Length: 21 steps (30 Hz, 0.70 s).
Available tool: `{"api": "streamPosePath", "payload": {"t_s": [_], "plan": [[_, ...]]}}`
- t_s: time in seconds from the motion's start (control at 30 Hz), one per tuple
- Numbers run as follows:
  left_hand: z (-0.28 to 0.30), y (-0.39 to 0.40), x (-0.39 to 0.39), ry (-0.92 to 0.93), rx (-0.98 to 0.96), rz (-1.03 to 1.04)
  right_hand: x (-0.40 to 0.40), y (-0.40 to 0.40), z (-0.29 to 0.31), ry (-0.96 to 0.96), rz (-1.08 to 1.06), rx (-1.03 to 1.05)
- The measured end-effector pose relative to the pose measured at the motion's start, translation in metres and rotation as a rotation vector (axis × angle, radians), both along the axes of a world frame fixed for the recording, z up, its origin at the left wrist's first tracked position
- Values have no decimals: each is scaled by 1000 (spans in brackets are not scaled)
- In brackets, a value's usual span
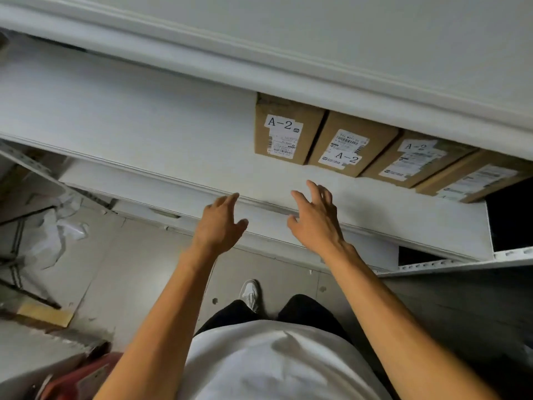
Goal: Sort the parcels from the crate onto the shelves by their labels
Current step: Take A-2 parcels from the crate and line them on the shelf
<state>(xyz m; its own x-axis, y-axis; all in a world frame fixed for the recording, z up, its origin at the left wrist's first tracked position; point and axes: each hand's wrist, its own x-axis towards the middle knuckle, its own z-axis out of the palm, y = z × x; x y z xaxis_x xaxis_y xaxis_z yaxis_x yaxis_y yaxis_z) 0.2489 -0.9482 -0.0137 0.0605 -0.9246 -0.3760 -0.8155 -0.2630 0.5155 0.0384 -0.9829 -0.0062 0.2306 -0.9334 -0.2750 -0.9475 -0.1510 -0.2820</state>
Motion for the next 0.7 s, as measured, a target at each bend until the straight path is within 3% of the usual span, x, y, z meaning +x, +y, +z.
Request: {"api": "streamPosePath", "payload": {"t_s": [0.13,0.33,0.7], "plan": [[-4,46,7,-105,55,71,10,24,-8,-34,90,16],[6,124,-4,-157,71,327,9,56,-7,-23,425,81],[21,297,-92,-129,224,808,18,154,-7,-33,899,196]]}}
